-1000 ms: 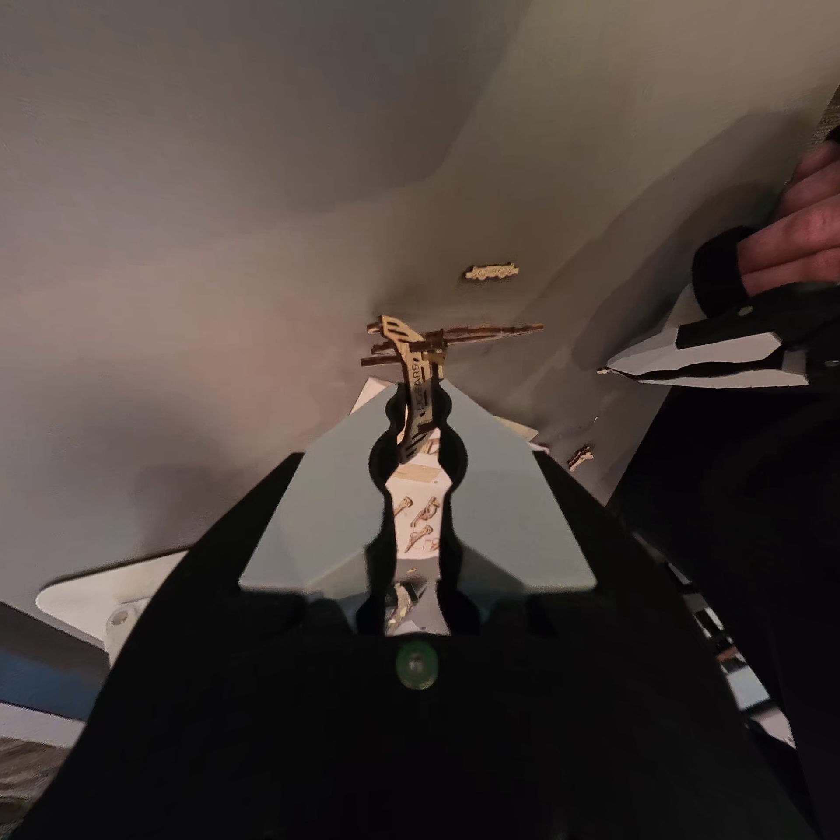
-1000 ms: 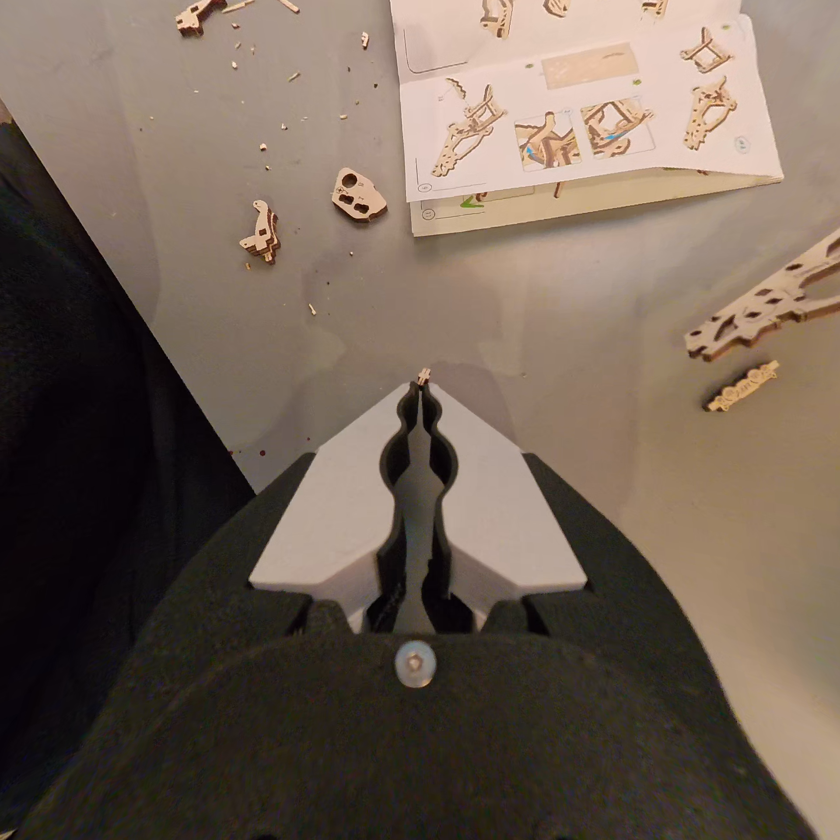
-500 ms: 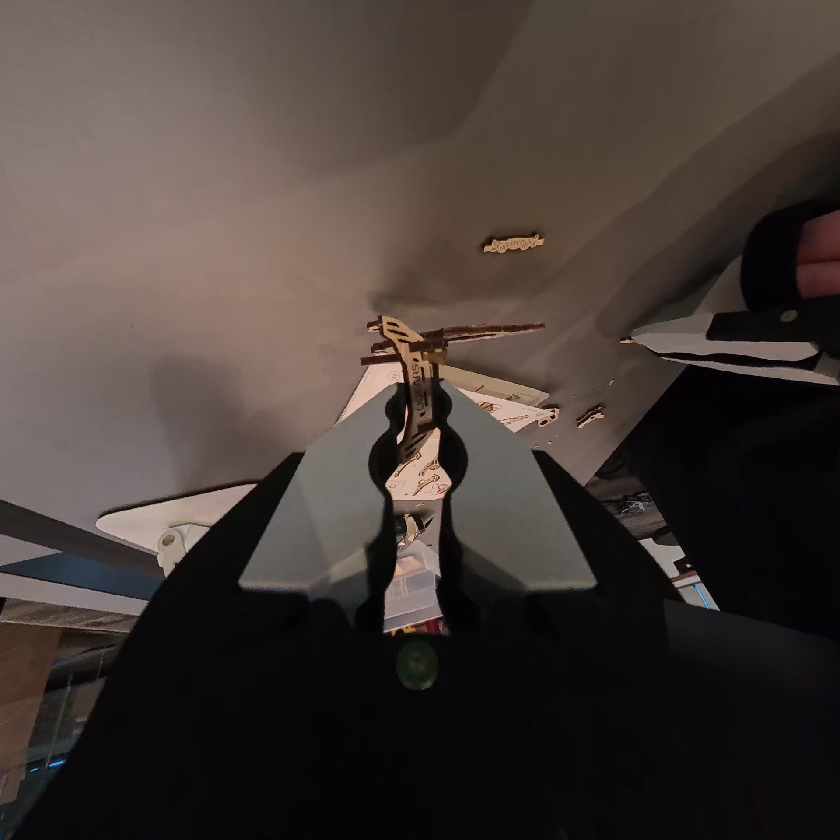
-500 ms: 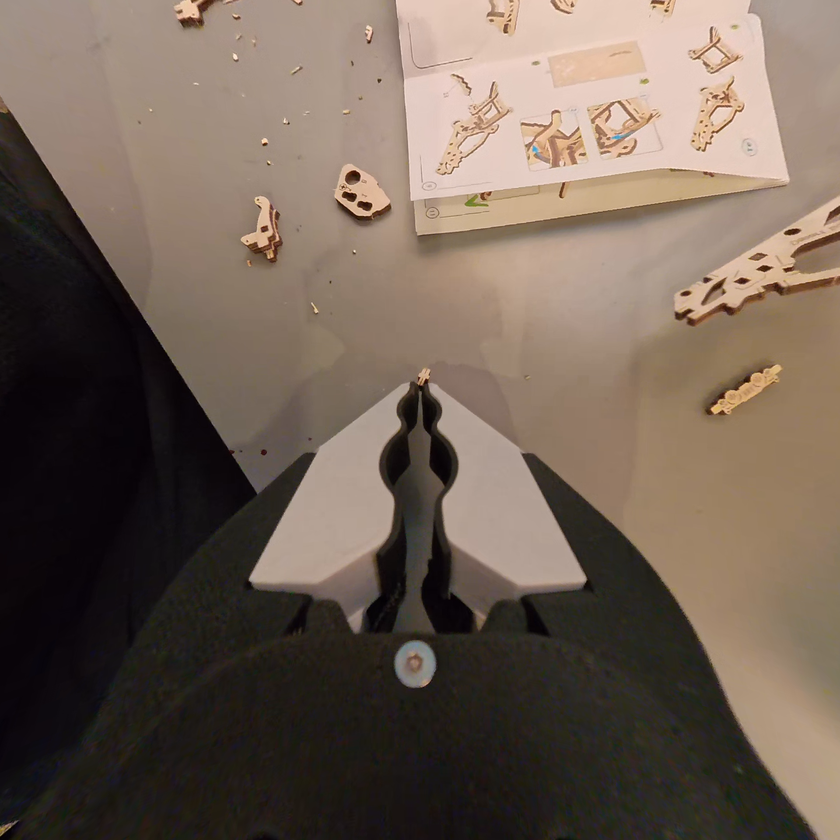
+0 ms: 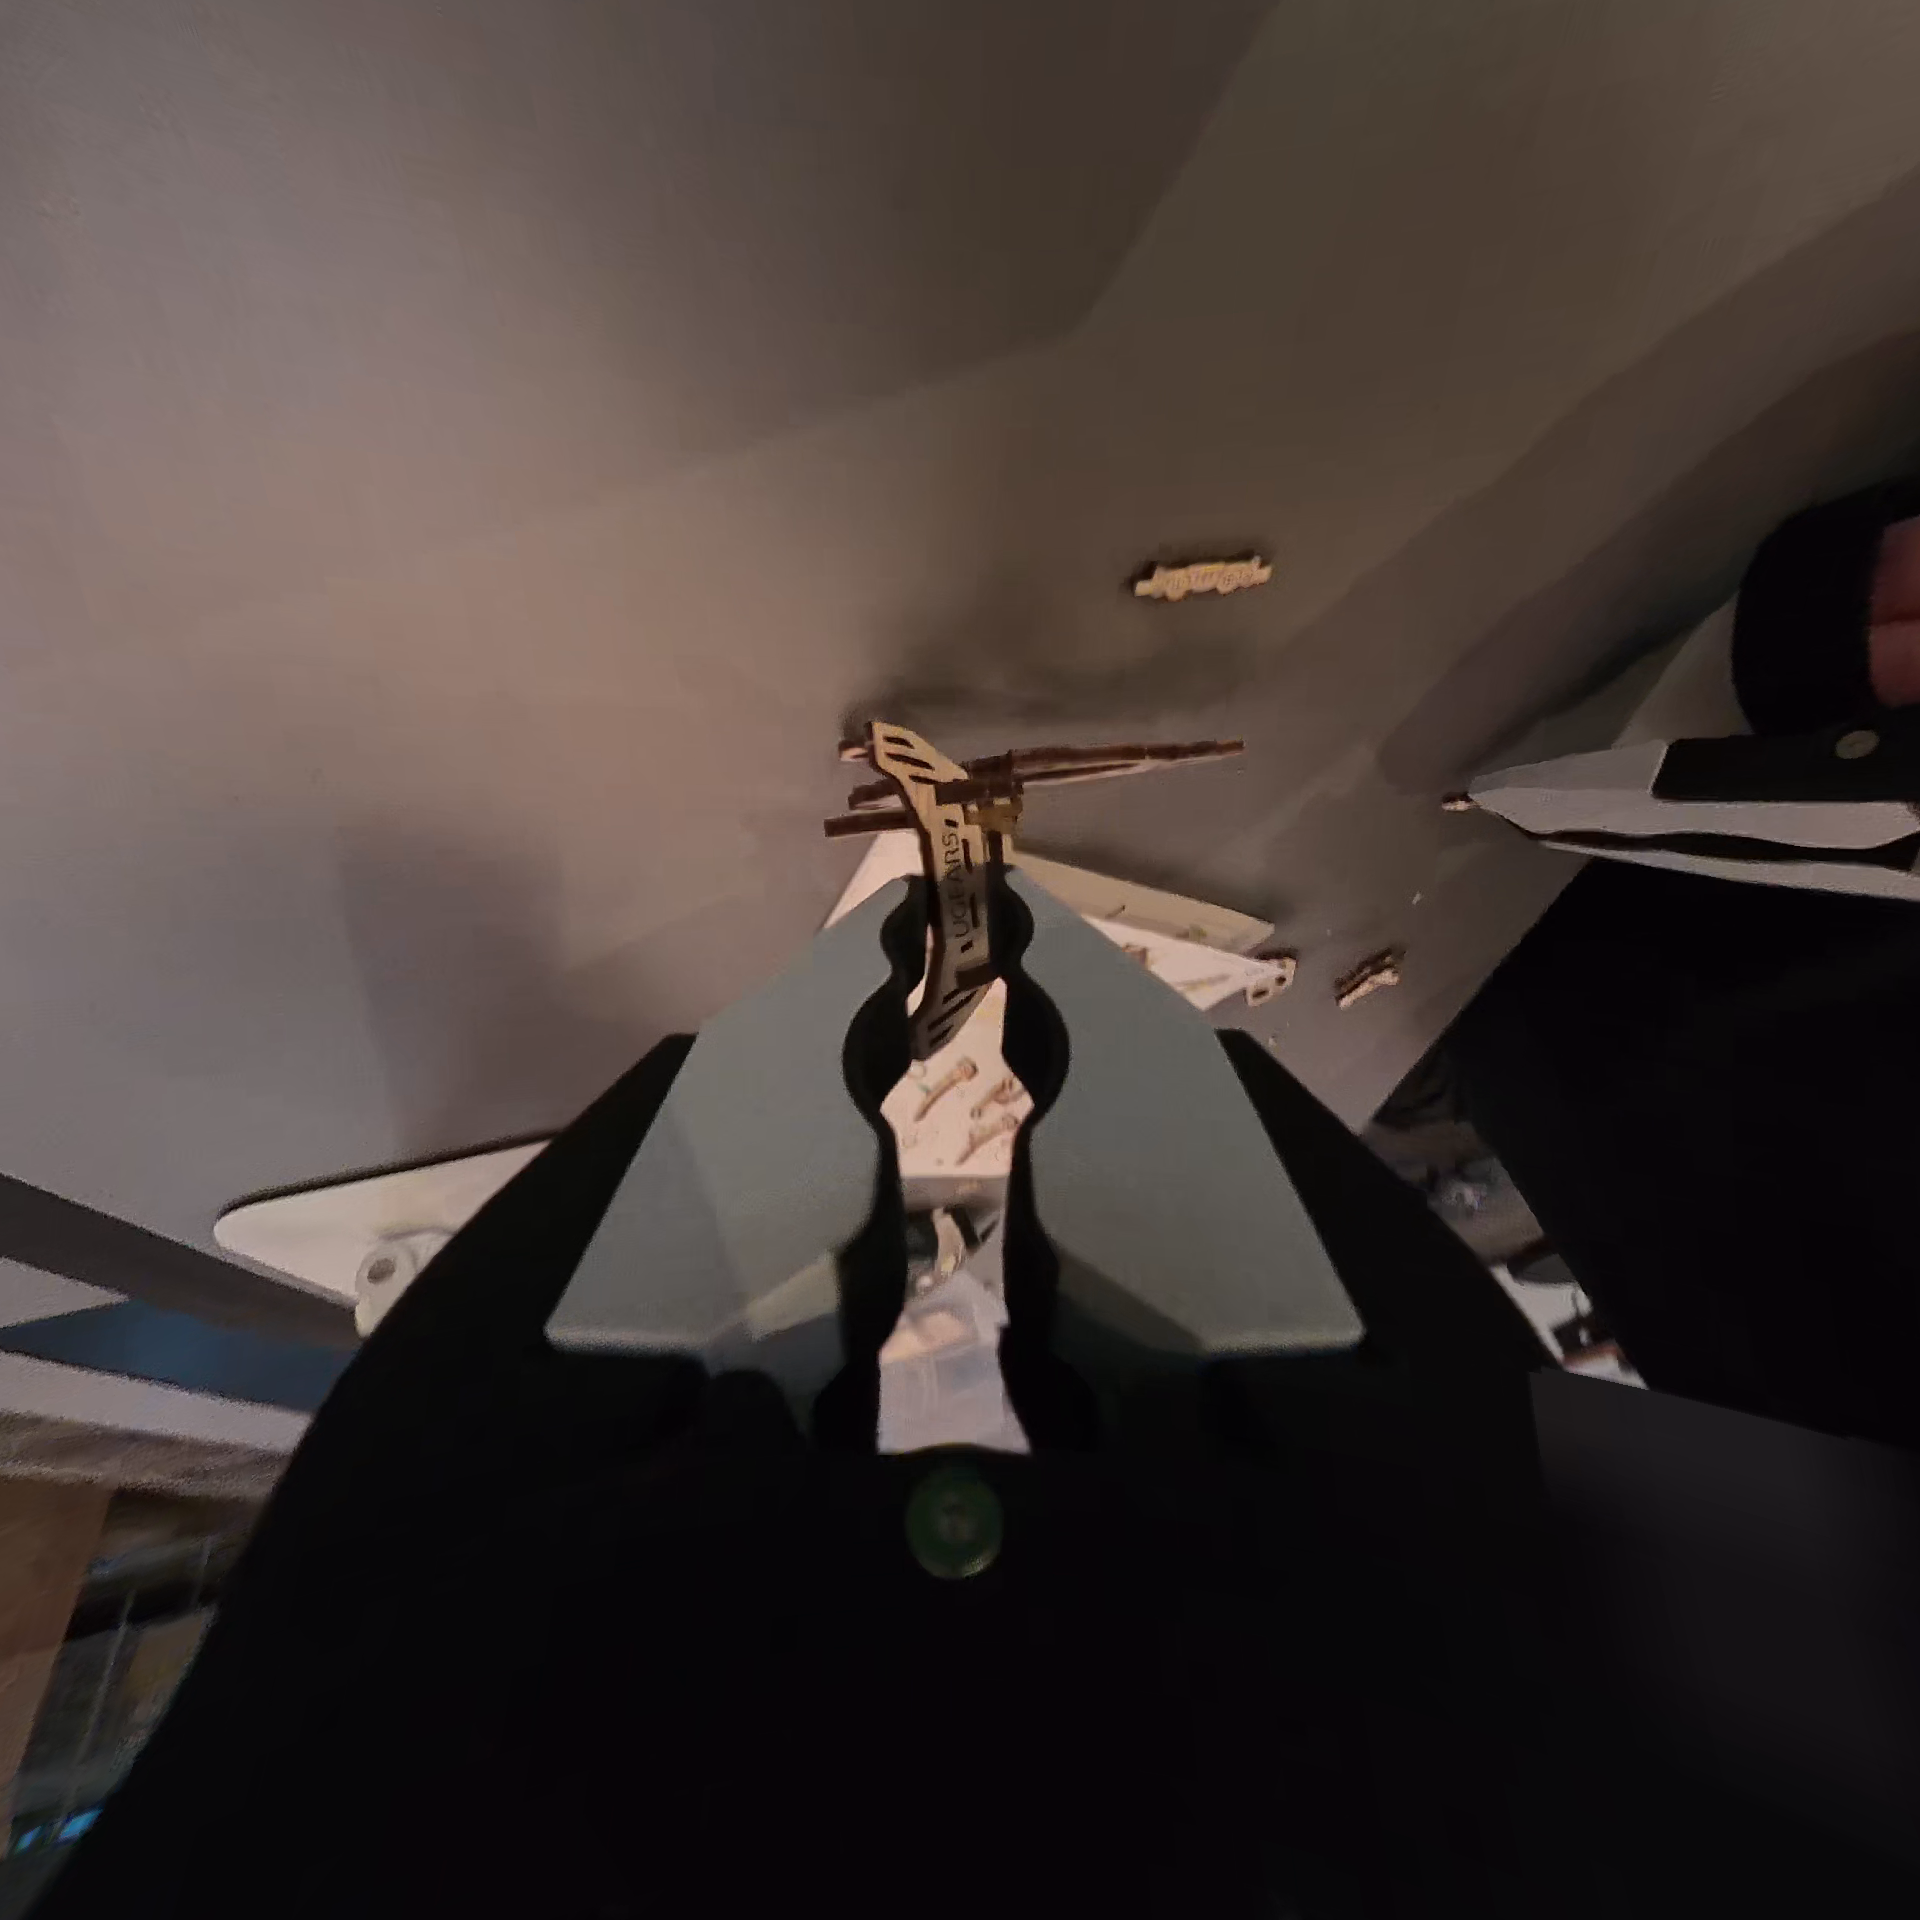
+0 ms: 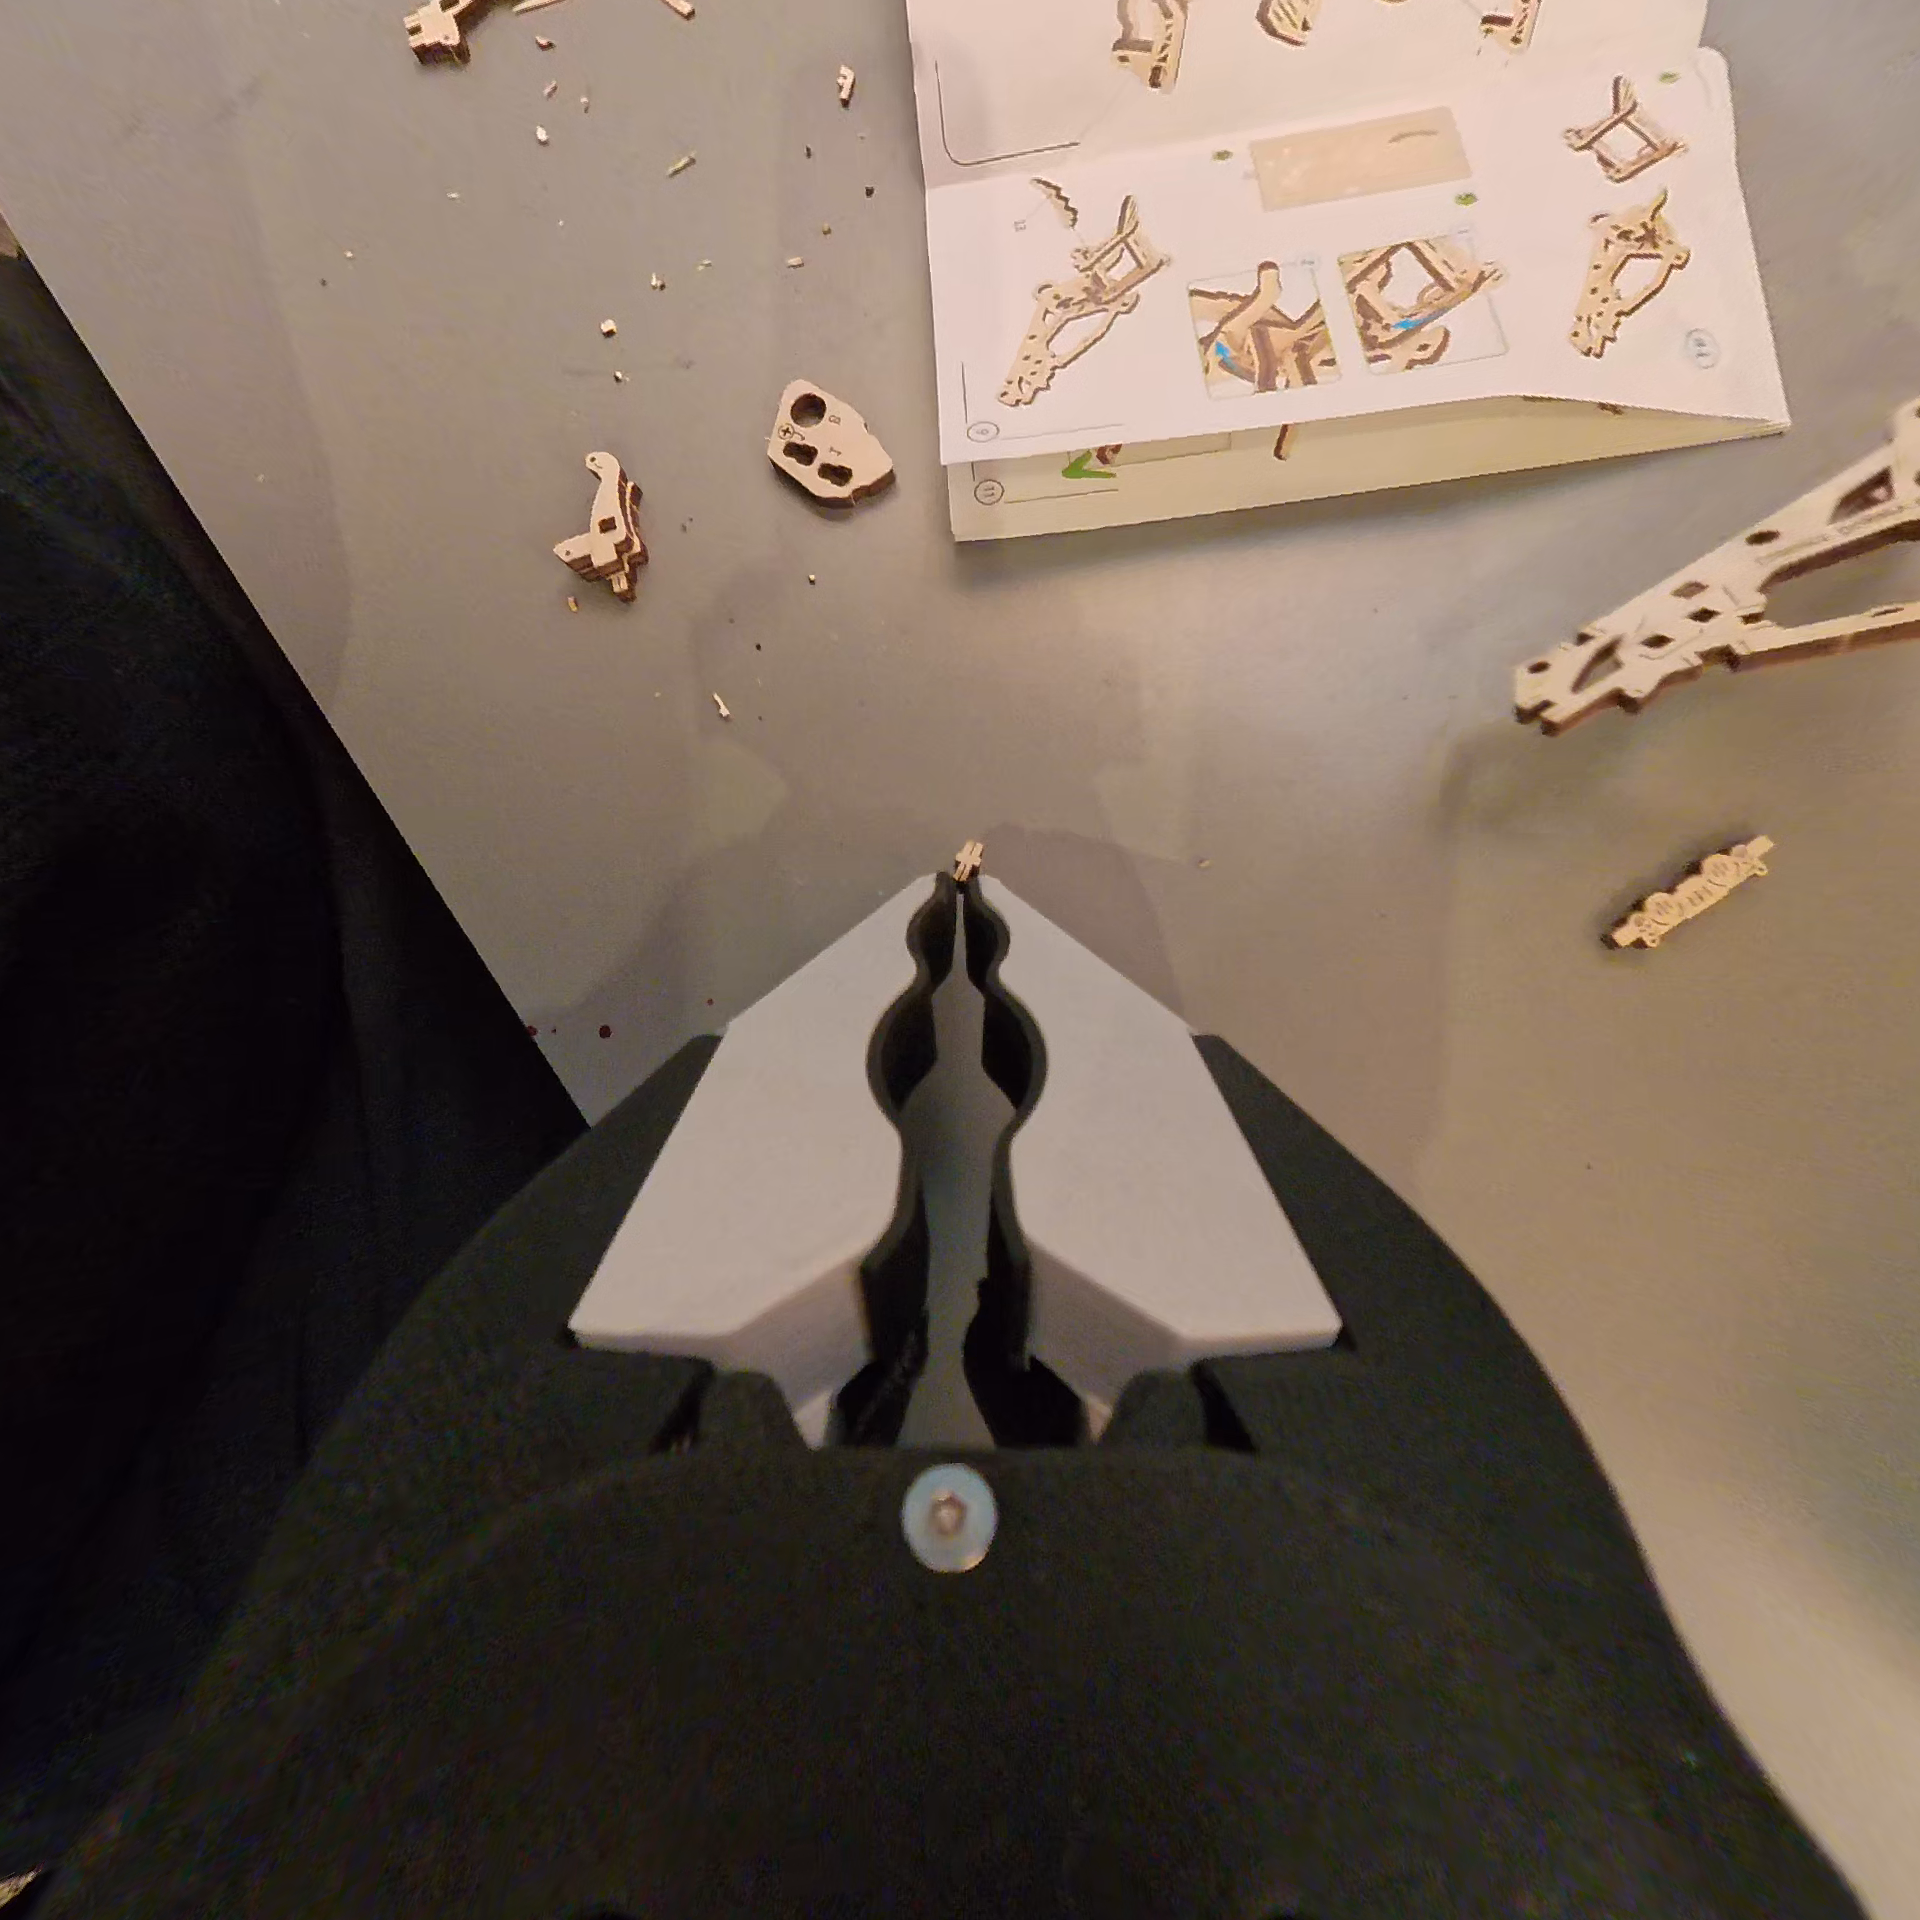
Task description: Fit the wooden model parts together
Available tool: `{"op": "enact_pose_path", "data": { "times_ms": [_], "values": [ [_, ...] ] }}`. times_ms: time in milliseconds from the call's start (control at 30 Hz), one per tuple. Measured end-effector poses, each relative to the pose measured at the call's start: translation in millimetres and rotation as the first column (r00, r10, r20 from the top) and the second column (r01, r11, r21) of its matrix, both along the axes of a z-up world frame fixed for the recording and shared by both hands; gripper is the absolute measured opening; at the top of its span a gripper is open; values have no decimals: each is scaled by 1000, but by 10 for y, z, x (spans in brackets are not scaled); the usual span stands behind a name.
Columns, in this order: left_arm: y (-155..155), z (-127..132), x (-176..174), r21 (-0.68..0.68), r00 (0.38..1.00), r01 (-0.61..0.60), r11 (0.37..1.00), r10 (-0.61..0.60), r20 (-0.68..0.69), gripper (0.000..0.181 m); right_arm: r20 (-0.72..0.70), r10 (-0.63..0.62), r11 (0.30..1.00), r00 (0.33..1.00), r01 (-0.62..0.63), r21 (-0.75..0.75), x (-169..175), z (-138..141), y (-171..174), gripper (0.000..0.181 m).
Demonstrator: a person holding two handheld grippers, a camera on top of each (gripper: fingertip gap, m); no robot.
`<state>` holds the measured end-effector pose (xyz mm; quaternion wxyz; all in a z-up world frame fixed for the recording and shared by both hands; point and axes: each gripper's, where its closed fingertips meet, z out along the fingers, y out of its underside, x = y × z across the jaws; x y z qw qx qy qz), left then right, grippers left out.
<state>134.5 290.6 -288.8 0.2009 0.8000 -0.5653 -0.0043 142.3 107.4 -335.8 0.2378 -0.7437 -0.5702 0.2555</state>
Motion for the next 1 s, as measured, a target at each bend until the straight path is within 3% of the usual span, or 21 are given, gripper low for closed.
{"op": "enact_pose_path", "data": {
  "times_ms": [200,400,633,1000],
  "values": [
    [54,17,1,76,966,-88,993,66,251,8,-6,1,1000,1000,-1,-2,-1,6,0,0],
    [101,12,-29,136,849,-213,968,114,516,8,-10,0,1000,1000,0,-8,-13,1,-3,0],
    [172,-32,-98,157,718,-342,927,150,679,8,-21,-3,1000,1000,3,-27,-36,-17,-8,0],
    [120,-172,-79,158,595,-406,900,128,794,8,-20,-3,1000,1000,3,-30,-31,-25,-7,0]
  ]
}}
